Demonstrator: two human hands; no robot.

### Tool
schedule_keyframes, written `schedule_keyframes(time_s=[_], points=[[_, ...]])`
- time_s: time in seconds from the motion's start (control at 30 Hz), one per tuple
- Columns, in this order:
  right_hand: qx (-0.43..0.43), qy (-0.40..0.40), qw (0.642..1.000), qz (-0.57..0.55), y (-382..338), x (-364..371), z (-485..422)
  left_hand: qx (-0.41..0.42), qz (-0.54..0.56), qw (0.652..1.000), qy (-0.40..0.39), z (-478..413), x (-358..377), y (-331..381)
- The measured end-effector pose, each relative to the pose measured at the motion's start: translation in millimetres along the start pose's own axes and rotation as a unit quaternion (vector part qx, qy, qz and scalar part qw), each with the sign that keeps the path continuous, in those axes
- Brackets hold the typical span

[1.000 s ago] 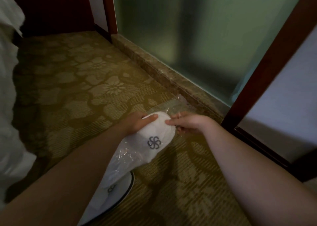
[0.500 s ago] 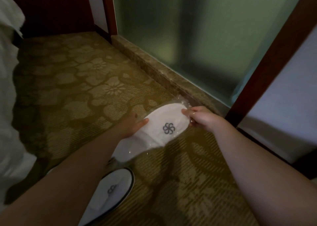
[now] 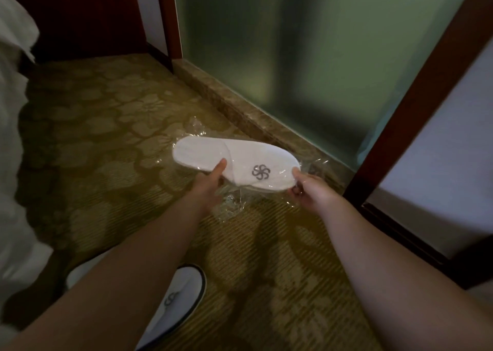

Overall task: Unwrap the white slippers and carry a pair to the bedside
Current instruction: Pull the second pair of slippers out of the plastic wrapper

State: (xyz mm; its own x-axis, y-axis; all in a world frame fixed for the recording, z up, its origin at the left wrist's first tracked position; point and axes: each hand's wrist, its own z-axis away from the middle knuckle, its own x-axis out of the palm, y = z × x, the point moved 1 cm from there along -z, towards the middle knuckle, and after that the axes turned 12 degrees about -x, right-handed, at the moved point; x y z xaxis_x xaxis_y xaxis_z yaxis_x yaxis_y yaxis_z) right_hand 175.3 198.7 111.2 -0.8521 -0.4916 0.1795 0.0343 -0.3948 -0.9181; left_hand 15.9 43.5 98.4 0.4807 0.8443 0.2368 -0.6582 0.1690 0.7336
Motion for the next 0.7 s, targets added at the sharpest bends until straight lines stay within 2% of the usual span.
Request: schedule_keyframes(time_s=[0.1,0.17,0.53,0.7], points=[[0.001,-0.018,1.0,-0.019,0,2,-1,0.105,0.091,0.989,0.058,5,-1,9],[-0.002,-0.026,1.0,-0.016,0,2,-2,0.125,0.109,0.982,0.093,7,-6,16],[-0.005,-0.019,1.0,0.004,-2,-3,-1,0.093,0.14,0.969,0.179,1,-36,27],[-0.045,0.042,0.998,0.01,-2,-3,-3,0.094,0.115,0.968,0.204,2,-32,26]])
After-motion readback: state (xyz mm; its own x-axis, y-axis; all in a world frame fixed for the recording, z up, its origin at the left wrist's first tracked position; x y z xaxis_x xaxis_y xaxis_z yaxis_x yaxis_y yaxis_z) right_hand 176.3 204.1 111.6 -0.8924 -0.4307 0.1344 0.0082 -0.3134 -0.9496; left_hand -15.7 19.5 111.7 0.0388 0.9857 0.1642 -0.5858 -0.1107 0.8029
